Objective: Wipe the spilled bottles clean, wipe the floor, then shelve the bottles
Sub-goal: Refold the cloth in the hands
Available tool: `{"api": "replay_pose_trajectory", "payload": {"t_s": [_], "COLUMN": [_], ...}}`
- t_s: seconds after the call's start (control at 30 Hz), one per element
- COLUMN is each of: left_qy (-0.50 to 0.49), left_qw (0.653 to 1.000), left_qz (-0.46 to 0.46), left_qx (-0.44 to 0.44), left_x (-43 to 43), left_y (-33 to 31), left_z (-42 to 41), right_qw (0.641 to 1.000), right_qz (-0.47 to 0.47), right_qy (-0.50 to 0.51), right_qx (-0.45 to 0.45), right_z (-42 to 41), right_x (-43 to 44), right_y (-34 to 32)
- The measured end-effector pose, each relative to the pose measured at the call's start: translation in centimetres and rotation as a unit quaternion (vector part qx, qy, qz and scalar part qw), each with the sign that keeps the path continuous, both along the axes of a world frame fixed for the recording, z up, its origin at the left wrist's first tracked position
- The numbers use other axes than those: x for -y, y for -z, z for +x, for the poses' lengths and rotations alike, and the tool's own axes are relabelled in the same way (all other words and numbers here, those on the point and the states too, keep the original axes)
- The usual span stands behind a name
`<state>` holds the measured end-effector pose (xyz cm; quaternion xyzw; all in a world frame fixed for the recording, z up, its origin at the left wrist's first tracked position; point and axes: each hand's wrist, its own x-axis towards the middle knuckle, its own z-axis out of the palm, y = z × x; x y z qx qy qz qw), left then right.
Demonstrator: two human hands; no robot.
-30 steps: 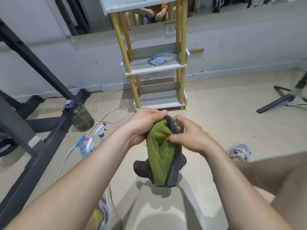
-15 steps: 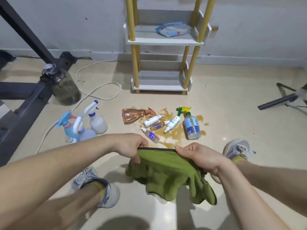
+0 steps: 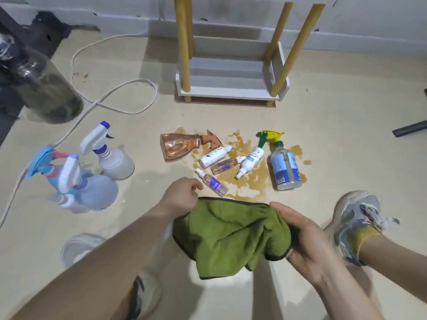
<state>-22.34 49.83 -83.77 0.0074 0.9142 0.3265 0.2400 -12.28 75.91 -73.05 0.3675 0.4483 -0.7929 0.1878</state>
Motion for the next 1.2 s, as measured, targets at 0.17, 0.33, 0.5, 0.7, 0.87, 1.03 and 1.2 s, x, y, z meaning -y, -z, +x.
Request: {"api": "replay_pose_trajectory", "payload": {"t_s": [0.17,0.33,0.5,0.7,0.87,1.03,1.2], "left_qy": [0.085,0.186,0.253,0.249,-0.015,-0.076,-0.104], "left_qw": [0.975,0.915,0.868,0.938,0.975,0.917,0.897], "left_qz": [-0.134,-0.233,-0.226,-0.154,0.139,0.296,0.338], "left_qx": [-0.157,-0.270,-0.362,-0.183,0.175,0.257,0.265], "left_x": [-0.8,-1.0,-1.8,-3.7,-3.2,0.6,5.8], "left_y": [4.7,6.6,7.3,6.1,-1.2,-11.6,-17.0], "left_z": [-3.0,-4.2,-5.0,-5.5,-4.9,-2.2,1.4], "right_qw": [0.963,0.840,0.806,0.966,0.988,0.844,0.826], "right_qz": [0.208,0.462,0.513,0.247,0.094,0.358,0.372], "right_qy": [-0.168,-0.251,-0.241,-0.023,-0.040,-0.199,-0.200], "right_qx": [-0.032,-0.133,-0.169,-0.075,-0.119,-0.346,-0.374], "right_z": [-0.7,-1.6,-2.4,-2.8,-4.3,-4.1,-5.9], "right_x": [2.1,3.4,3.3,3.3,5.6,11.7,16.4], "right_y": [2.6,4.9,5.6,4.6,0.6,-0.7,-1.0]}}
